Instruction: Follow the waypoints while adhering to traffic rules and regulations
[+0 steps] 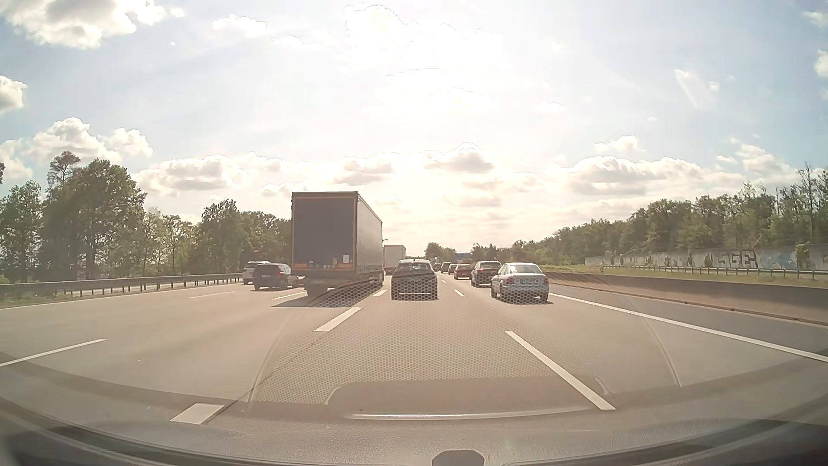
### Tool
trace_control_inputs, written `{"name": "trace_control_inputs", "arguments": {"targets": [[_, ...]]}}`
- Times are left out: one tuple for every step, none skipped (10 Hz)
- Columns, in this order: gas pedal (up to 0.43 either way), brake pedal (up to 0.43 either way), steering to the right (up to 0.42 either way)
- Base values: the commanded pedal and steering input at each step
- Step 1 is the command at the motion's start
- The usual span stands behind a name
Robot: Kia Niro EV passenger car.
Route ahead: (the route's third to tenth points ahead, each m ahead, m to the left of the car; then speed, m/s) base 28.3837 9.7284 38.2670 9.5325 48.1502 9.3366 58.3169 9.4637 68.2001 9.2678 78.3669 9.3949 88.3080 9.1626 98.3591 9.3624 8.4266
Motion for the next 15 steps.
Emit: {"name": "trace_control_inputs", "arguments": {"targets": [[0.130, 0.000, 0.000], [0.130, 0.000, 0.000], [0.130, 0.000, 0.000], [0.130, 0.000, 0.000], [0.130, 0.000, 0.000], [0.138, 0.000, 0.000], [0.138, 0.000, 0.000], [0.150, 0.000, 0.000], [0.169, 0.000, 0.000], [0.169, 0.000, 0.000], [0.177, 0.000, 0.000], [0.189, 0.000, 0.000], [0.197, 0.000, 0.000], [0.197, 0.000, -0.001], [0.197, 0.000, -0.001]]}}
